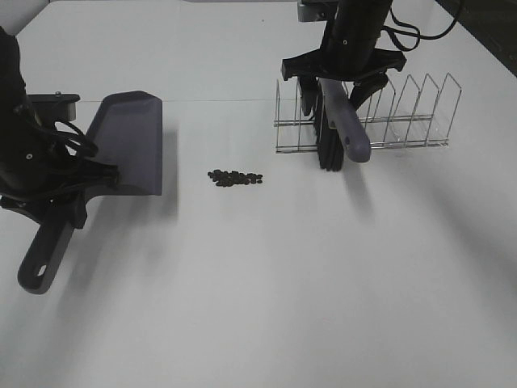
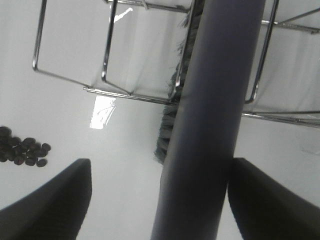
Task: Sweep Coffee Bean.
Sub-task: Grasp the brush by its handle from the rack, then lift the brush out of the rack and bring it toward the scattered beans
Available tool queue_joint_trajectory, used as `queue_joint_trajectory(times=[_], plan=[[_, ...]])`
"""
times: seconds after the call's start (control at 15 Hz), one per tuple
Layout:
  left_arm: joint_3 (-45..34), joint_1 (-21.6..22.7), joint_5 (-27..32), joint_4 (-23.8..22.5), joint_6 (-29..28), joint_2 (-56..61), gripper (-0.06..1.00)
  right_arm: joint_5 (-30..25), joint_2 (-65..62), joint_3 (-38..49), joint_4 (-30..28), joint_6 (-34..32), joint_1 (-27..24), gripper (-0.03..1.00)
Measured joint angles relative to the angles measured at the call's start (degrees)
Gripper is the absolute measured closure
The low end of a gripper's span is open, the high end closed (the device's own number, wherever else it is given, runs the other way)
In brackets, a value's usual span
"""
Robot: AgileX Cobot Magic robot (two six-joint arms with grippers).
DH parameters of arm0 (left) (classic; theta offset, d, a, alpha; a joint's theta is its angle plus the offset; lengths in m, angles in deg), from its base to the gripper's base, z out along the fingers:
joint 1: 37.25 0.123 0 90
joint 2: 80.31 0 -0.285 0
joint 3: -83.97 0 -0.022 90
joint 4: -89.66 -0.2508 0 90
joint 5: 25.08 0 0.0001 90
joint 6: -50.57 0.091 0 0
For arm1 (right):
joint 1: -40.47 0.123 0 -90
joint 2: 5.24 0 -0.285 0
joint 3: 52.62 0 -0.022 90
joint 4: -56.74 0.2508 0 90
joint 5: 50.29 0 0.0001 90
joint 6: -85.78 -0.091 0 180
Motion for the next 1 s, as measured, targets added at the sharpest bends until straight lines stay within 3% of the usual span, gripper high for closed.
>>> queue_joint_trajectory(times=[0.4, 0.67, 0.87, 1.0], plan=[[0.0, 0.0, 0.0, 0.0, 0.0, 0.0, 0.62, 2.4, 2.0, 0.0, -3.6, -0.7, 0.0, 0.37], [0.0, 0.0, 0.0, 0.0, 0.0, 0.0, 0.62, 4.1, 3.0, 0.0, -3.6, -3.2, 0.0, 0.47], [0.0, 0.0, 0.0, 0.0, 0.0, 0.0, 0.62, 4.1, 3.0, 0.0, -4.5, -4.1, -0.2, 0.66], [0.0, 0.0, 0.0, 0.0, 0.0, 0.0, 0.62, 3.8, 3.0, 0.0, -4.9, -4.5, -0.4, 0.68]])
